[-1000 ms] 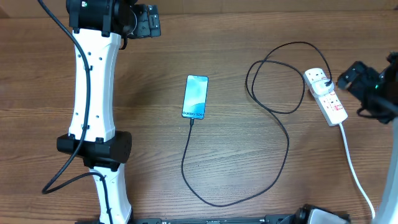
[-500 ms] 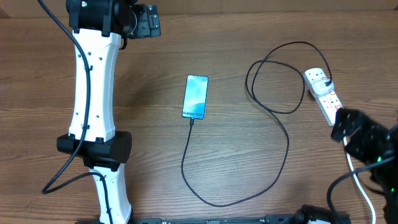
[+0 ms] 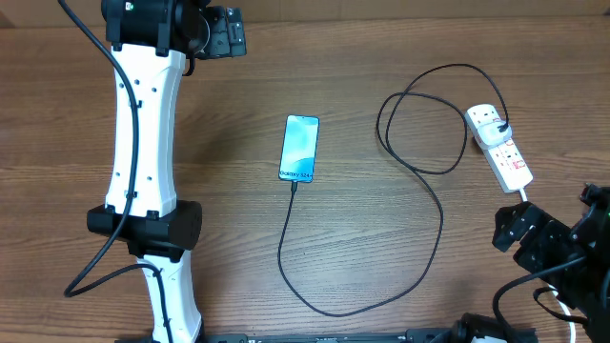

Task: Plug charger to phone and switch on socket

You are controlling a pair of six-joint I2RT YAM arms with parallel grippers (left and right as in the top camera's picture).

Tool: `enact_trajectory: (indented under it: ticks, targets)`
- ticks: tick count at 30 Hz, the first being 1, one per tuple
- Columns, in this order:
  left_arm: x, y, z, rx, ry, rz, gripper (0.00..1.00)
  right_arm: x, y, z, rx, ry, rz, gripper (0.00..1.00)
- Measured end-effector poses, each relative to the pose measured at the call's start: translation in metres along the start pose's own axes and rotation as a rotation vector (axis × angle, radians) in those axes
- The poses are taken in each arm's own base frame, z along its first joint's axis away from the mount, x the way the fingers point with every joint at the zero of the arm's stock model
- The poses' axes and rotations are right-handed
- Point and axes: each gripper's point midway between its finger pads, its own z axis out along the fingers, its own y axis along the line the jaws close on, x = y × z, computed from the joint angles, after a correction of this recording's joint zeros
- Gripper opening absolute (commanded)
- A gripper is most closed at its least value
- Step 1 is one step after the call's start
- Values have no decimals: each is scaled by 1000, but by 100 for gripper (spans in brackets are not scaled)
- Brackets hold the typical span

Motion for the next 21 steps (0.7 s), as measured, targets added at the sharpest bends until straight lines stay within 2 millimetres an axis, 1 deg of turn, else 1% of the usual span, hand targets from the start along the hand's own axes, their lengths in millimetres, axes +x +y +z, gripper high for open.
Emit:
enact_trajectory:
  ticks: [2, 5, 7, 11, 13, 16, 21]
  targets:
    - [0, 0, 0, 0, 0, 0, 100, 2, -1, 0, 3, 7, 1, 100]
    - [0, 0, 0, 0, 0, 0, 100, -1, 1, 0, -2, -5, 0, 100]
    - [0, 0, 0, 0, 0, 0, 100, -8, 3, 0, -13, -32, -5, 100]
    - [0, 0, 0, 0, 0, 0, 100, -30, 17, 0, -77, -127, -53, 100]
    - [0, 0, 0, 0, 0, 0, 100, -34, 23, 1, -116, -167, -90, 100]
    - [0, 0, 0, 0, 0, 0, 100, -36, 31, 6, -172, -231, -149, 100]
    - [0, 0, 0, 0, 0, 0, 100, -22, 52, 20, -301, -352, -327, 100]
